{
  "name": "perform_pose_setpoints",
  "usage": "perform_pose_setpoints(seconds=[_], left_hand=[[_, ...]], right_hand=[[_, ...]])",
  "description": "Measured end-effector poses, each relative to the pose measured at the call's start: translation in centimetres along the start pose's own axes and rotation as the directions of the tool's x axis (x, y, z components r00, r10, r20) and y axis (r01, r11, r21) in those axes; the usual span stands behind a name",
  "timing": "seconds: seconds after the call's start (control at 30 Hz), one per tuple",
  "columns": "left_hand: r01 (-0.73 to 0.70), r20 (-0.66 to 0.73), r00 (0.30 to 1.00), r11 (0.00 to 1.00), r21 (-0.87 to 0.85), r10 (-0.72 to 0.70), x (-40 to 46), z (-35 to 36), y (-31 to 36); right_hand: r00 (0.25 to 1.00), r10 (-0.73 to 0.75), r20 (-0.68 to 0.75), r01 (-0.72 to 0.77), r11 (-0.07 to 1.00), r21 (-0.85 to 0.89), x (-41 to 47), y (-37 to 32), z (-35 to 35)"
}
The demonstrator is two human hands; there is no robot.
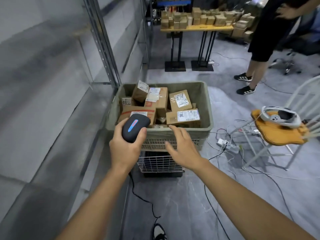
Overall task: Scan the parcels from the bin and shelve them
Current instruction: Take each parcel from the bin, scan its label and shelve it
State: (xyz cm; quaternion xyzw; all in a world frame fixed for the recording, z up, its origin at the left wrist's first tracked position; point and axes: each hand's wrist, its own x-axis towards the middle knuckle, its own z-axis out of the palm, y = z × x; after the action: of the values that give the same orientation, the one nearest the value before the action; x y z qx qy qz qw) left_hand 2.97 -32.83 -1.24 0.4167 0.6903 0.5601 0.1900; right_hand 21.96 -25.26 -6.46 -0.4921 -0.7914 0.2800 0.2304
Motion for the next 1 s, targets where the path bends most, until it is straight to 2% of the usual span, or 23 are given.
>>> perform_pose_setpoints(seconds=[0.13, 0.37, 0.53, 0.7, 0.83, 1.0], left_hand=[[0.017, 0.076, 0.997, 1.0, -0.002, -0.016, 4.7, 3.9, -0.6], [0.047, 0.137, 0.989, 0.999, 0.022, -0.049, 10.1, 11.2, -1.4], [0.132, 0.125, 0.983, 0.99, 0.053, -0.138, 12.8, 16.3, -2.7], [0.218, 0.112, 0.967, 0.971, 0.094, -0.228, 14.8, 20.8, -3.1], [0.261, 0.068, 0.96, 0.957, 0.129, -0.271, 15.9, 23.1, -3.3], [0.289, 0.035, 0.954, 0.945, 0.155, -0.298, 16.3, 24.2, -3.5]], right_hand=[[0.991, 0.133, 0.007, -0.132, 0.989, -0.073, 4.4, 3.7, -1.1], [0.962, 0.265, 0.069, -0.248, 0.95, -0.187, 11.9, 11.6, -3.0], [0.955, 0.227, 0.192, -0.158, 0.936, -0.315, 18.6, 17.8, -3.8], [0.937, 0.12, 0.328, 0.034, 0.904, -0.427, 23.8, 22.3, -4.1], [0.883, 0.096, 0.46, 0.136, 0.885, -0.445, 26.5, 24.7, -3.5], [0.777, 0.116, 0.619, 0.201, 0.886, -0.417, 27.3, 25.8, -3.2]])
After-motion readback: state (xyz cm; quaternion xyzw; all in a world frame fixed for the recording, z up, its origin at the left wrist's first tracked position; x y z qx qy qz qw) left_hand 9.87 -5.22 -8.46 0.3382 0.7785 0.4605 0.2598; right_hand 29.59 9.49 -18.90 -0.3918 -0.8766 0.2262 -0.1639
